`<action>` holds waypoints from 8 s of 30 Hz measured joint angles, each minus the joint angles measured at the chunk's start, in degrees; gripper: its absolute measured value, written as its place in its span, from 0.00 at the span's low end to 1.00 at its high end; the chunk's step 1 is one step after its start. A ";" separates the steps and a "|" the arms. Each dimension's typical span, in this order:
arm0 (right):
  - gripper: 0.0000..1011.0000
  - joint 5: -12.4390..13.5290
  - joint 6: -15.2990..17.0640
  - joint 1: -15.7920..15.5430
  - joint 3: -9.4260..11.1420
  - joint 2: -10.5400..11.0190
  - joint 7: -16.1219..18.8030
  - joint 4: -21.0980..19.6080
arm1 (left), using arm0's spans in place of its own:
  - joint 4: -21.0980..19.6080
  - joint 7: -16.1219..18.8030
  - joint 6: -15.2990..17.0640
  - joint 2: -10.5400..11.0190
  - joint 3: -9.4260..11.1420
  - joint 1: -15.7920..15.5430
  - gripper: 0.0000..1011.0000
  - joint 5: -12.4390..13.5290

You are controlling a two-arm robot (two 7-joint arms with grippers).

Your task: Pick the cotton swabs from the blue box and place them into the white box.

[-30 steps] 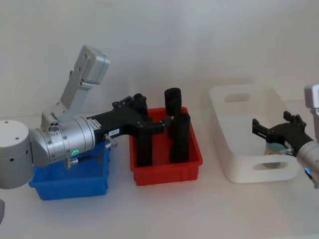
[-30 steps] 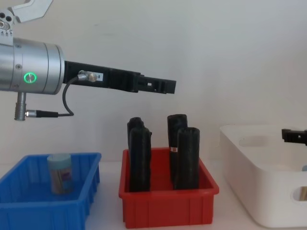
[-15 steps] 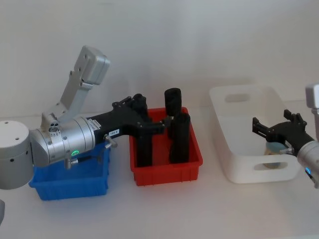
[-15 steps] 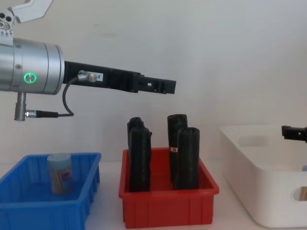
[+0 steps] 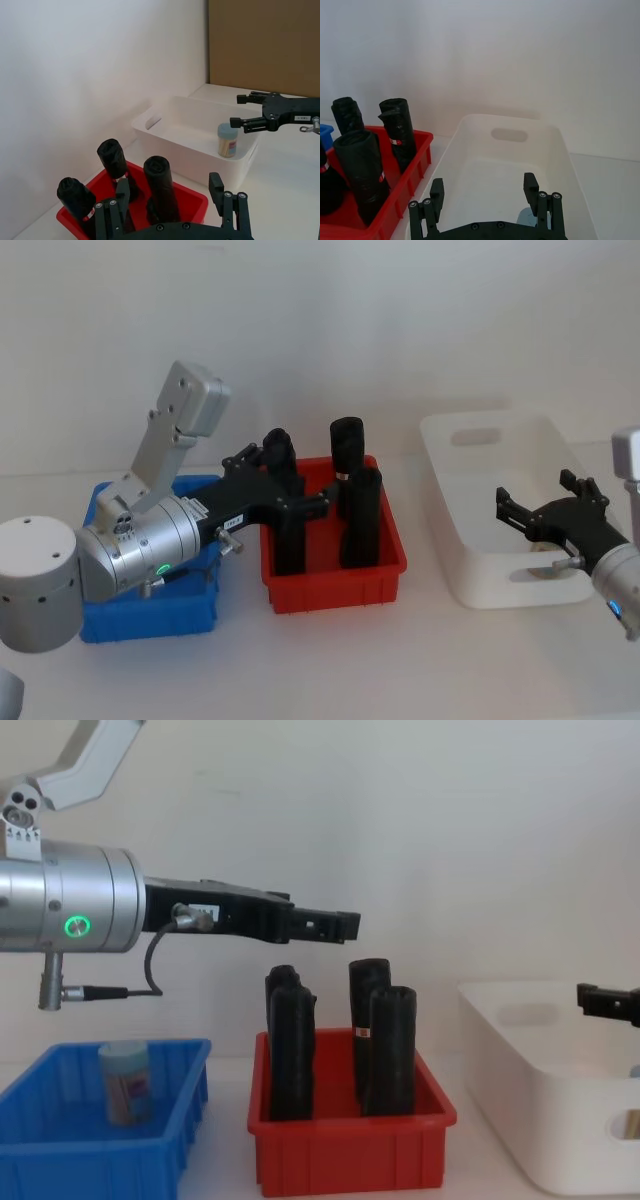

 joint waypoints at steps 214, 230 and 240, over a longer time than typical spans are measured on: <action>0.39 -4.23 -15.88 7.09 -0.99 -5.91 5.52 6.69 | -4.43 30.26 -17.95 -0.24 6.22 12.96 0.99 6.88; 0.39 -3.47 -9.80 5.35 0.44 -4.35 3.33 5.34 | -4.43 30.26 -17.96 -0.23 6.22 12.96 0.99 6.88; 0.65 -3.03 -8.51 5.35 0.68 -4.23 3.66 6.25 | -4.43 30.26 -17.96 -0.23 6.22 12.96 0.99 6.88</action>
